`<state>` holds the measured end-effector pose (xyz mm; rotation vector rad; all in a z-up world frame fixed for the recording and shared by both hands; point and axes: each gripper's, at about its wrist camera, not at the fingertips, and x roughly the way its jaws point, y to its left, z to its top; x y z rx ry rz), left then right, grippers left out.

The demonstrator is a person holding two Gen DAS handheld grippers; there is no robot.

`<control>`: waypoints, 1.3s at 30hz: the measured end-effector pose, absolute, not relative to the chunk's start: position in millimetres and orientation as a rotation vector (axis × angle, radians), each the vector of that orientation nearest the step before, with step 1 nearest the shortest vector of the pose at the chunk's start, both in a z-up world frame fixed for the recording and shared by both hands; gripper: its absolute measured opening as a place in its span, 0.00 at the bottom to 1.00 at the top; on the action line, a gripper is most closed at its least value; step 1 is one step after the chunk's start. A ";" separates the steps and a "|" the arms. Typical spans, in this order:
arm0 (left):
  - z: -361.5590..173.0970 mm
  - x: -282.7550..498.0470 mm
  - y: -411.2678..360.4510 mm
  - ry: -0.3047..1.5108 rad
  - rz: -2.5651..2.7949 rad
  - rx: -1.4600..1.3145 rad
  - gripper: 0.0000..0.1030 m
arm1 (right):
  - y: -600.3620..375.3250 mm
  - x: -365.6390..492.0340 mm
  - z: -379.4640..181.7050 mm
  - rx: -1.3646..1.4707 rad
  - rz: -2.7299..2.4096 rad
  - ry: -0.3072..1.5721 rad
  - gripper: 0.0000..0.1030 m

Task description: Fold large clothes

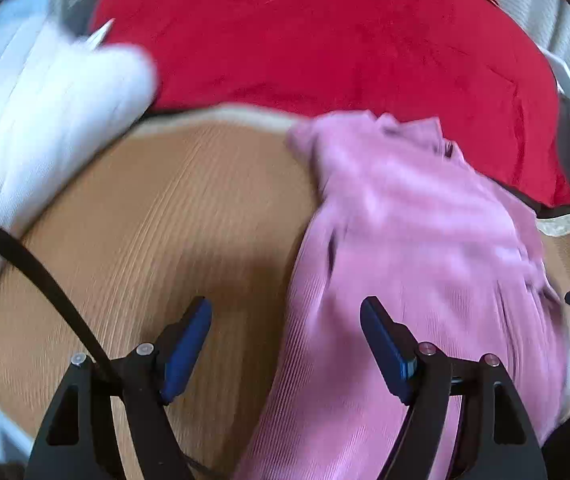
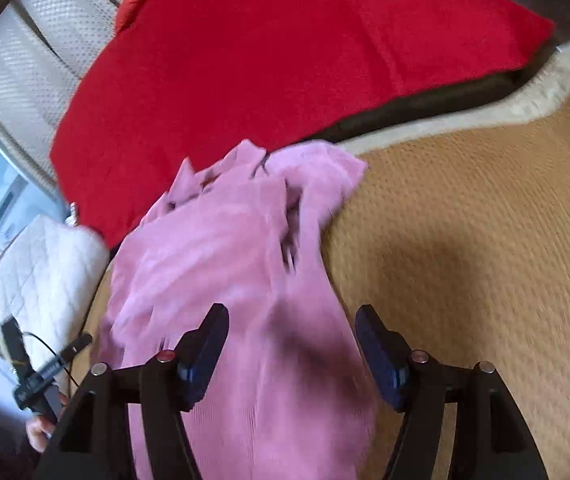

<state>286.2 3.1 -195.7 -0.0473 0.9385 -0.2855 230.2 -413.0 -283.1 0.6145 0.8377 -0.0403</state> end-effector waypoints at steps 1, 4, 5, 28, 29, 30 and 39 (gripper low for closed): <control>-200.8 271.8 15.9 0.961 -0.281 -0.091 0.75 | -414.6 213.3 -285.1 0.640 -0.018 0.849 0.68; -213.3 232.0 45.2 0.994 -0.333 -0.229 0.75 | -415.1 166.3 -290.5 0.712 0.034 0.848 0.68; -216.2 224.9 50.6 0.991 -0.341 -0.240 0.75 | -413.8 154.2 -292.3 0.723 0.053 0.850 0.68; -267.8 176.0 31.3 1.189 -0.475 -0.206 0.43 | -336.7 66.4 -364.2 0.665 0.238 1.230 0.65; -270.3 178.4 26.6 1.191 -0.474 -0.208 0.42 | -336.6 67.5 -369.2 0.677 0.239 1.250 0.63; -271.5 179.0 25.1 1.192 -0.471 -0.210 0.42 | -337.0 70.2 -373.7 0.686 0.237 1.260 0.55; -266.4 171.8 45.8 1.175 -0.309 -0.197 0.69 | -322.5 67.2 -349.9 0.631 0.270 1.169 0.17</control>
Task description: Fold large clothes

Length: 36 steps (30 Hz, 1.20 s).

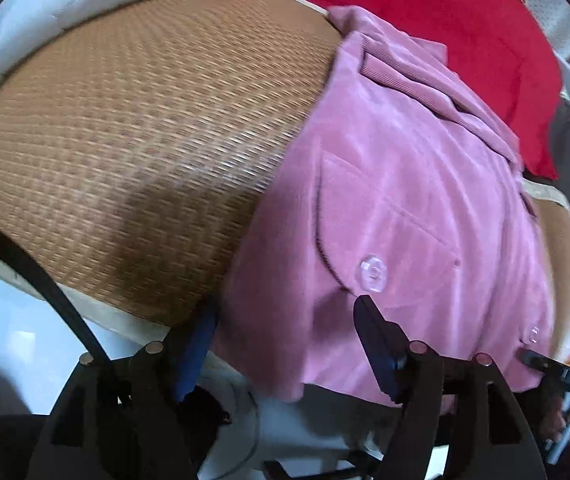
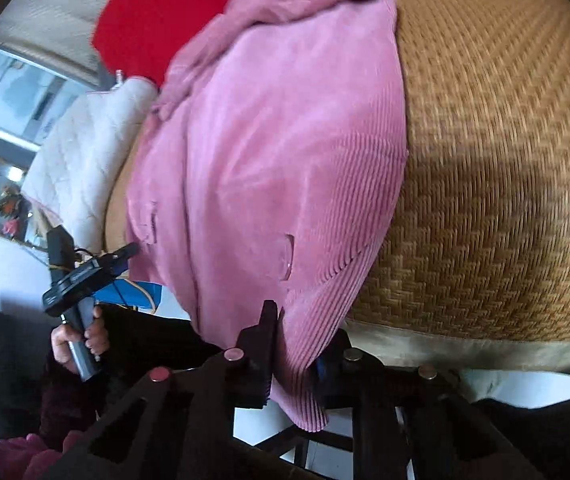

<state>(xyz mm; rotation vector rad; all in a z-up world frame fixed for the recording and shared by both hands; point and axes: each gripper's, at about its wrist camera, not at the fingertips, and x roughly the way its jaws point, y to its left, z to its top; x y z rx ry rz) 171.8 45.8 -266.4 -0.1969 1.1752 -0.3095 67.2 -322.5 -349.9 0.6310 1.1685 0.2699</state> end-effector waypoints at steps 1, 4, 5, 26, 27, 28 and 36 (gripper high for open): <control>-266.7 172.1 46.2 1.171 -0.314 -0.199 0.69 | -325.9 68.6 -354.7 0.644 0.255 1.180 0.17; -271.2 173.4 40.0 1.182 -0.301 -0.154 0.55 | -332.8 69.0 -371.0 0.698 0.228 1.221 0.17; -271.7 173.4 36.2 1.178 -0.289 -0.135 0.40 | -332.0 67.6 -372.5 0.696 0.231 1.216 0.17; -120.8 336.8 -22.0 0.891 -0.615 -0.299 0.07 | -424.6 206.3 -246.4 0.718 0.162 0.758 0.08; -120.8 357.9 -30.7 0.885 -0.618 -0.321 0.07 | -435.4 218.4 -247.2 0.742 0.140 0.740 0.08; -121.7 371.7 -35.6 0.878 -0.616 -0.331 0.07 | -445.7 228.2 -247.8 0.769 0.123 0.724 0.08; -185.6 494.5 -82.1 0.925 -0.482 -0.436 0.08 | -500.4 351.7 -285.1 0.902 0.025 0.727 0.08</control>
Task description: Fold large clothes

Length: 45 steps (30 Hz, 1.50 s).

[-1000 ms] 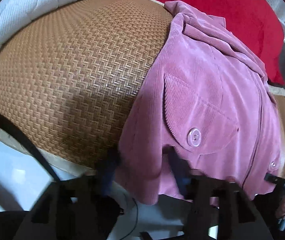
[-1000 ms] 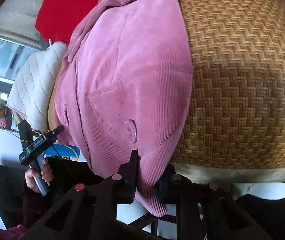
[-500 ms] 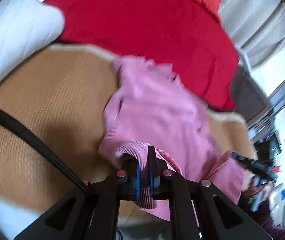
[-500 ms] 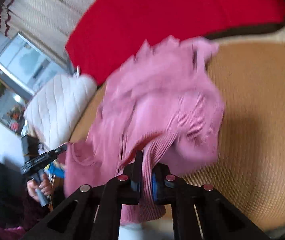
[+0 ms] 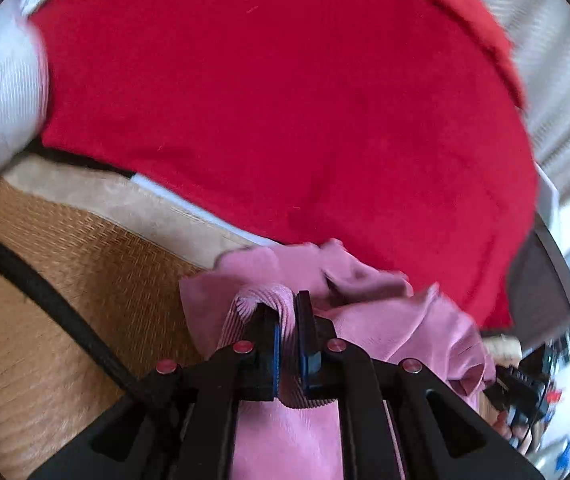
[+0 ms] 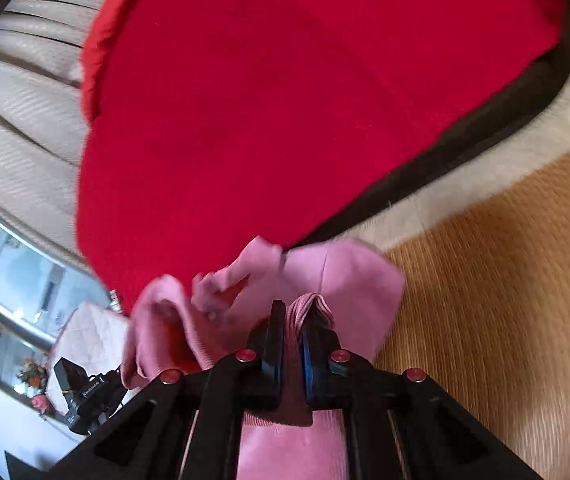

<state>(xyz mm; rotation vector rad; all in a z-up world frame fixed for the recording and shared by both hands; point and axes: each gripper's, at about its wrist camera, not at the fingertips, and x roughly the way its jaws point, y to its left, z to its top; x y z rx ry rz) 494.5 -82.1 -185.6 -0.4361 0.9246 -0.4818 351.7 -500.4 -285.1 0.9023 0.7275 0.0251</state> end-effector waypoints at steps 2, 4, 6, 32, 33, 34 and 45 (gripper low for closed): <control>-205.8 509.9 -78.9 0.957 -0.457 -0.493 0.11 | -508.2 372.9 -300.3 0.929 0.030 0.750 0.08; -221.7 522.3 -70.2 1.004 -0.466 -0.595 0.11 | -518.1 389.7 -318.7 1.008 0.049 0.778 0.09; -229.3 528.2 -60.4 1.047 -0.490 -0.716 0.17 | -528.7 394.1 -334.8 1.116 0.071 0.824 0.09; -204.3 381.1 -106.4 1.021 -0.212 -0.075 0.85 | -404.4 347.3 -273.4 0.450 -0.022 0.963 0.52; -210.3 384.0 -104.7 1.040 -0.215 -0.063 0.85 | -406.0 357.4 -281.8 0.438 -0.044 1.002 0.50; -213.6 386.0 -102.5 1.054 -0.223 -0.062 0.86 | -409.2 363.1 -297.3 0.448 -0.051 1.050 0.50; -198.2 423.9 -54.6 1.035 -0.121 -0.217 0.86 | -412.7 399.0 -257.3 0.418 0.021 0.922 0.51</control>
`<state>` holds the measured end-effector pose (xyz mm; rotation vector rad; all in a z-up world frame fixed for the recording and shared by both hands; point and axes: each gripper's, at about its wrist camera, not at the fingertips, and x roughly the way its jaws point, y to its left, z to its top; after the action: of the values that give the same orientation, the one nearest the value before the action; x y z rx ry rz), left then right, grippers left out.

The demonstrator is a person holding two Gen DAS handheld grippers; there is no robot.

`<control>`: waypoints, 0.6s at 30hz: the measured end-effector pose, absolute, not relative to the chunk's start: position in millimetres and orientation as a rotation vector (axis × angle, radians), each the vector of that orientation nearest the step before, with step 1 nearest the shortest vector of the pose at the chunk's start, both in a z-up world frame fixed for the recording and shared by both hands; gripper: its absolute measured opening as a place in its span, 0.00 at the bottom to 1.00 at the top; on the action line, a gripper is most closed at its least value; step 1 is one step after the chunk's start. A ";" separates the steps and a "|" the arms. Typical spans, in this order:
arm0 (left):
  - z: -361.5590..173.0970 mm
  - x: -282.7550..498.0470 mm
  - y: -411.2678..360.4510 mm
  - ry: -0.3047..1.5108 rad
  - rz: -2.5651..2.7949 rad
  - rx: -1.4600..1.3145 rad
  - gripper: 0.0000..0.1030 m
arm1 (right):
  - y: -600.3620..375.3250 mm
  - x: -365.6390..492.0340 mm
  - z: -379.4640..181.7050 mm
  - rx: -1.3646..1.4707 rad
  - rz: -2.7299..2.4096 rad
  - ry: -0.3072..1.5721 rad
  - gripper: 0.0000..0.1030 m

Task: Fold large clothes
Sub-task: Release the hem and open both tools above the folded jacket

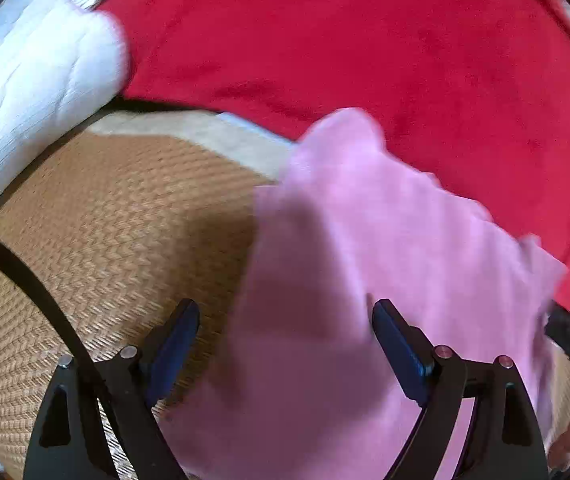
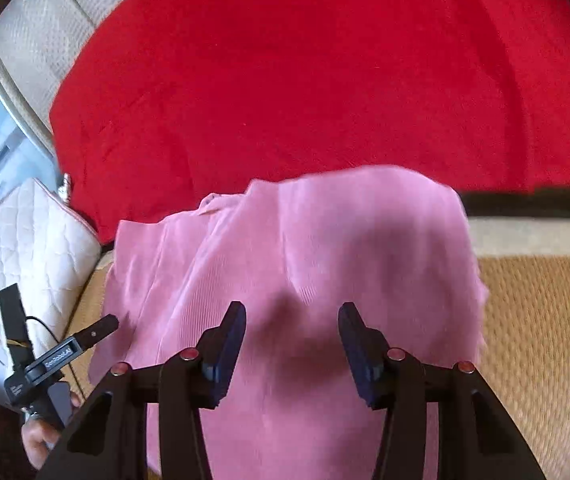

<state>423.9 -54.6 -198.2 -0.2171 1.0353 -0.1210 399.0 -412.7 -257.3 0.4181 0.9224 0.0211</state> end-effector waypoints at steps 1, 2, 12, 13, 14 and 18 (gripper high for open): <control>-203.3 428.3 -49.7 1.056 -0.103 -0.226 0.86 | -414.0 415.5 -262.2 0.428 0.011 0.940 0.51; -209.9 433.1 -52.9 1.072 -0.097 -0.239 0.86 | -416.3 426.4 -266.9 0.434 -0.009 0.956 0.51; -188.8 415.8 -47.7 0.987 -0.100 -0.155 0.86 | -457.5 413.6 -281.0 0.556 -0.120 0.962 0.51; -180.7 407.0 -49.9 0.946 -0.100 -0.120 0.86 | -458.1 398.8 -276.5 0.554 -0.112 0.950 0.52; -175.7 401.3 -51.3 0.921 -0.103 -0.099 0.86 | -458.3 381.8 -272.9 0.553 -0.101 0.944 0.52; -157.3 378.6 -70.2 0.820 -0.127 -0.013 0.86 | -437.4 313.9 -260.9 0.511 -0.066 0.911 0.52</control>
<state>378.6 -70.2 -157.3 -0.0133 0.8198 -0.1271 313.9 -437.4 -260.9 0.5114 0.9111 -0.0657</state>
